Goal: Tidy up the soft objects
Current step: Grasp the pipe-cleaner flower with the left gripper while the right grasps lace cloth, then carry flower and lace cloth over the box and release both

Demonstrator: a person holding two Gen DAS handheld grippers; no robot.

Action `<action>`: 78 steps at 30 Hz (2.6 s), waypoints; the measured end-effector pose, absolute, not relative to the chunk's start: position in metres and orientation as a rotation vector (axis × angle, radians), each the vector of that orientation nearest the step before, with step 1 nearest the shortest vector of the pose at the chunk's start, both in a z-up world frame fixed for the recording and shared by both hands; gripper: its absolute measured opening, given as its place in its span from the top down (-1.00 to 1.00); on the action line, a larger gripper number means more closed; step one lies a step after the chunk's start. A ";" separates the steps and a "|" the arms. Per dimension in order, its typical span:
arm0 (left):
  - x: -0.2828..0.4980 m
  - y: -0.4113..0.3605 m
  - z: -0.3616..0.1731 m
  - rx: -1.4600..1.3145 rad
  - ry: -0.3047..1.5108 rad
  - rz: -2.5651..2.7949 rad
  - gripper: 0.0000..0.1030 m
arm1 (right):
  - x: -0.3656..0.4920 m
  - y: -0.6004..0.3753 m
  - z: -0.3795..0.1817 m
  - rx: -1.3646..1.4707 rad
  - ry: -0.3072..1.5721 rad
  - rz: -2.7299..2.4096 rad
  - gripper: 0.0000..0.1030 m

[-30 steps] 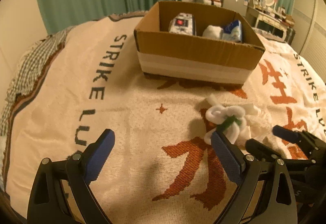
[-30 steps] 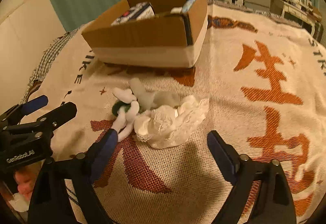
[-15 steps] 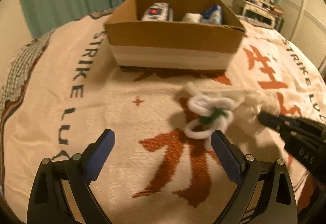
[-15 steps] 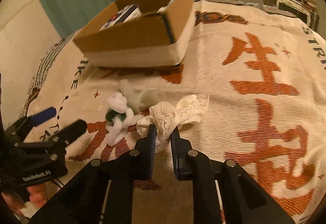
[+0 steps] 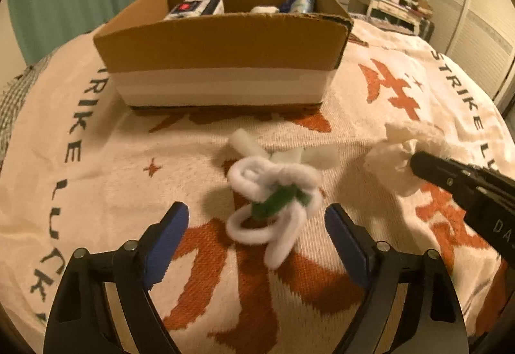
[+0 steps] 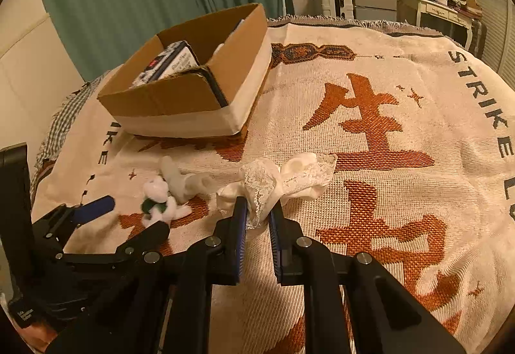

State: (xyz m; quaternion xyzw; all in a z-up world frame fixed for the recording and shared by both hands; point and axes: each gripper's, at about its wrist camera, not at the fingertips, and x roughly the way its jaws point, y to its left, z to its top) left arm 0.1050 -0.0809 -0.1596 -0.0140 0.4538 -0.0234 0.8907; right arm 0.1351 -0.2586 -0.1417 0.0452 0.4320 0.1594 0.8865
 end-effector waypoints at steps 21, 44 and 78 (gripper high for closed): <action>0.099 -0.081 -0.154 -0.007 0.967 -0.142 0.30 | 0.145 -0.257 -0.138 0.111 0.902 0.328 0.74; 0.037 -0.048 0.005 0.089 0.664 -0.164 0.30 | 0.069 -0.218 0.029 0.021 0.648 0.341 0.74; 0.283 0.004 -0.057 0.092 0.715 -0.164 0.12 | 0.335 -0.146 -0.052 0.055 0.799 0.343 0.74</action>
